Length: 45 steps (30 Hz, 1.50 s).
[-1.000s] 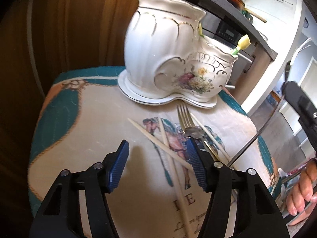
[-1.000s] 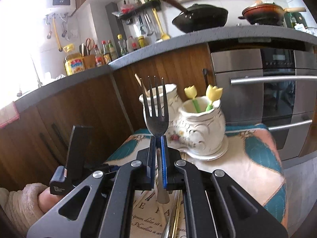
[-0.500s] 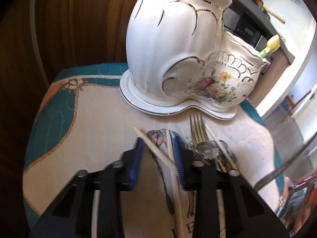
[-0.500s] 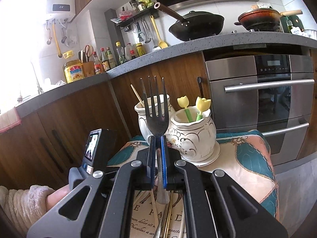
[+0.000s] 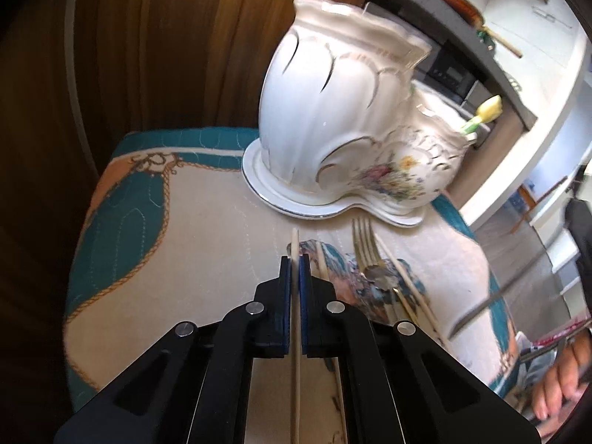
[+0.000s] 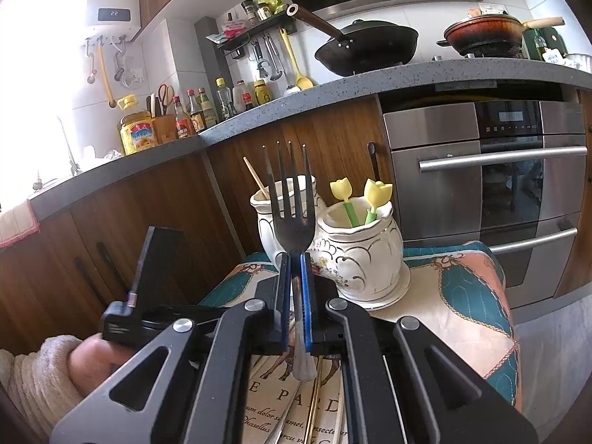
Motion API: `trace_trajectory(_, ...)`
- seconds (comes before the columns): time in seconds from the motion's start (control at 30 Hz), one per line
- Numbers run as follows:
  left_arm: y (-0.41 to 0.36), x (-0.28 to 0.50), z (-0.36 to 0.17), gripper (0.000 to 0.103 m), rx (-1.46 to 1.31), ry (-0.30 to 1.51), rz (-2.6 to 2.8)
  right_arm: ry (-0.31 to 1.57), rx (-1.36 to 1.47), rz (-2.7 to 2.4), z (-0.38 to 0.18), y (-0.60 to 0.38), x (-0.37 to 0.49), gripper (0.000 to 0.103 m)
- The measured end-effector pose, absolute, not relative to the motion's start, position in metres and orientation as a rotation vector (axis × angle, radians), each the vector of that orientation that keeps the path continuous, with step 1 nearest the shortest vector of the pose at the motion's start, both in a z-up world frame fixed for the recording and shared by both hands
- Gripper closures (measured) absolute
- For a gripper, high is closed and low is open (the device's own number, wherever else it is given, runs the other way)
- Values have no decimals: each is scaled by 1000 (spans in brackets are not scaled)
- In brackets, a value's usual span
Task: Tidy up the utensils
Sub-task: 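Grasp a chopstick with the left tool while the right tool holds the fork raised, then carry both items to the holder, lowering chopstick into tall section, fork into small section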
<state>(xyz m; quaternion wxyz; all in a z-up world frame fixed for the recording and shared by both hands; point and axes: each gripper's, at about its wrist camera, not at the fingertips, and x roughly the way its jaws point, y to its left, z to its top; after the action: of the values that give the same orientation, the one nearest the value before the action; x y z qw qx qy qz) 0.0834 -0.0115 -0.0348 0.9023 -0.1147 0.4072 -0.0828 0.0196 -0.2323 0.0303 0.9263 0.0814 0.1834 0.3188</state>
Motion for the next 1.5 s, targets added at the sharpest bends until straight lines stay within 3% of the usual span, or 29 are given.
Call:
trace_trajectory(0.6,-16,38,52,98,-194,505,-265,302,158,625,48,-234,21,98)
trace_trajectory(1.17,-34,110,165,98,-107,184,-282,154,195,582,120,-225,91,98)
trace_trajectory(1.5,-53,174,165,98,-42,84,-252,169,157,519,95,-218,132,98)
